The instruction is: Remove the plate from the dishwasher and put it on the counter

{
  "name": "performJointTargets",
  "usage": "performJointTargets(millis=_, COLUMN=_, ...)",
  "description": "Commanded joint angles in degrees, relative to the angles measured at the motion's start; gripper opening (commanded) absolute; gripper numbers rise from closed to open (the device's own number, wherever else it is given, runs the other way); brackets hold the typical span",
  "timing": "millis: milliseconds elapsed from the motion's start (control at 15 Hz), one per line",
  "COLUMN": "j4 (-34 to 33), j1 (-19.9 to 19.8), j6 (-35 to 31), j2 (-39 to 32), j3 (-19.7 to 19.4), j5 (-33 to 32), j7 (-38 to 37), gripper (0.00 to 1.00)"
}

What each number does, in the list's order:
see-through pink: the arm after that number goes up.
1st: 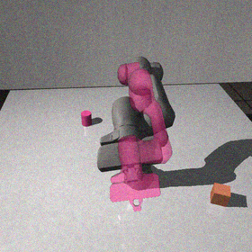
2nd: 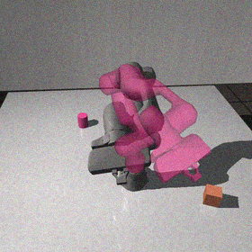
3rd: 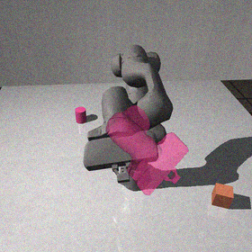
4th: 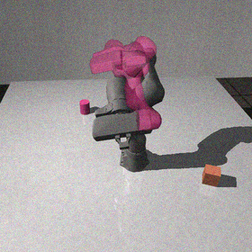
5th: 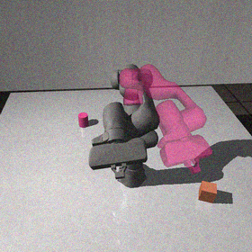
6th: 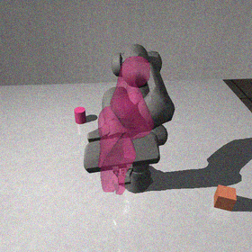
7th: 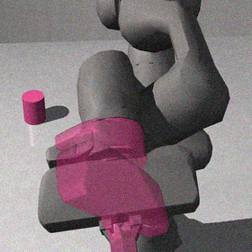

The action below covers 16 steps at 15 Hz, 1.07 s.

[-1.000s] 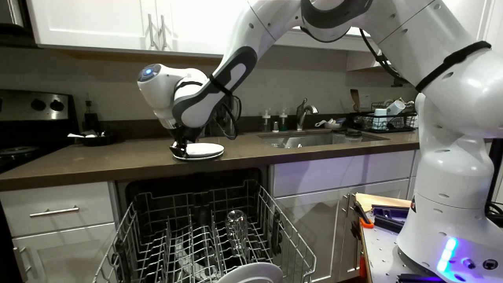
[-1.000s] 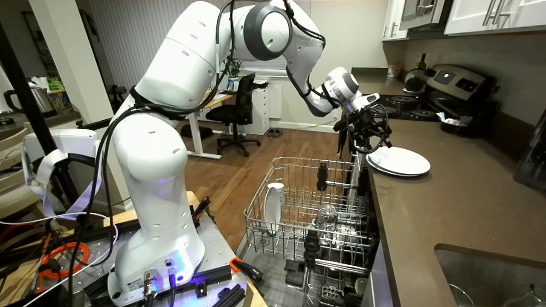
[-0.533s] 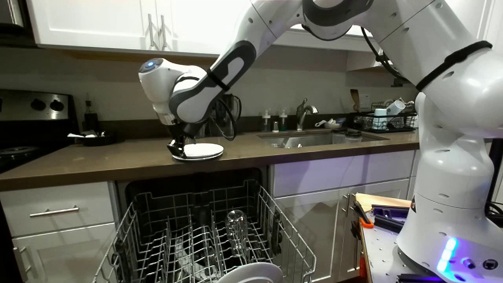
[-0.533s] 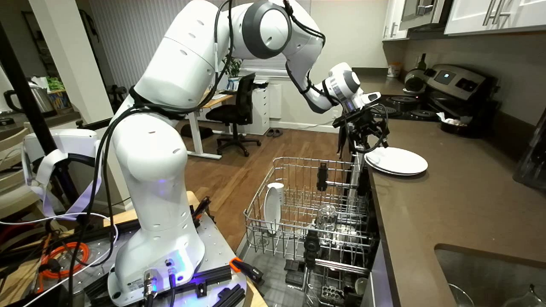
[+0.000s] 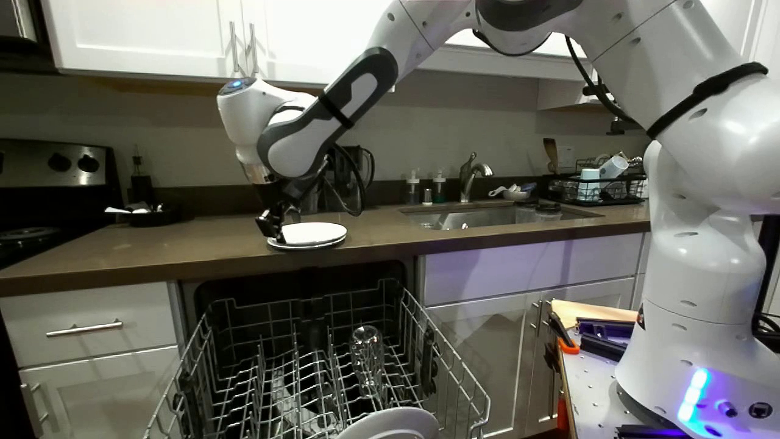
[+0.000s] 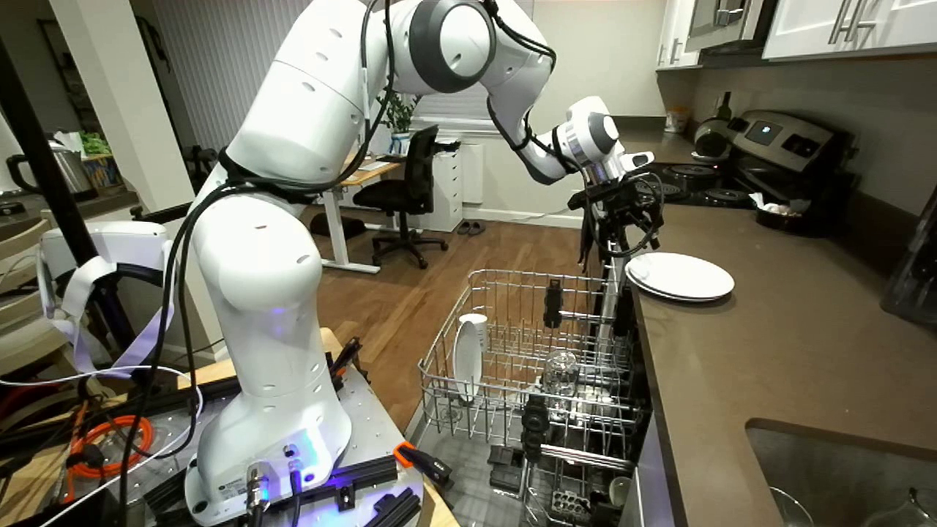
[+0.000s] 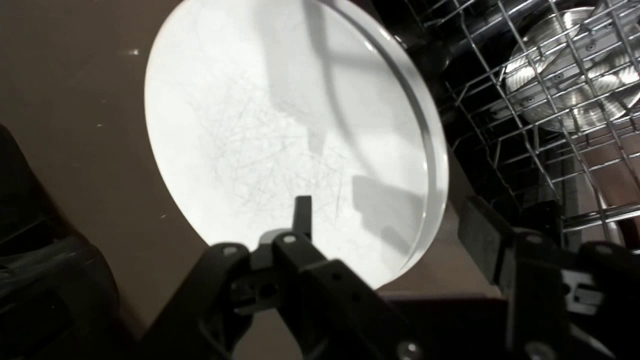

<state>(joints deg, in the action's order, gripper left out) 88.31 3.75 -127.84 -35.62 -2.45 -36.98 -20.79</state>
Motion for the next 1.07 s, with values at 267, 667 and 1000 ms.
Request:
performJointTargets(millis=267, j4=16.9, j1=-0.2, j6=-4.7, j2=13.3, j3=2.1, j5=12.2, j7=13.2, gripper=0.76)
performJointTargets(millis=667, j4=35.5, j1=-0.6, j6=-5.8, j2=28.4, j3=6.2, j5=22.2, j7=21.3, gripper=1.0)
performJointTargets(millis=1000, j4=48.5, j1=0.2, j6=-4.5, j2=40.3, j3=7.2, j5=29.7, j7=25.1, gripper=1.0)
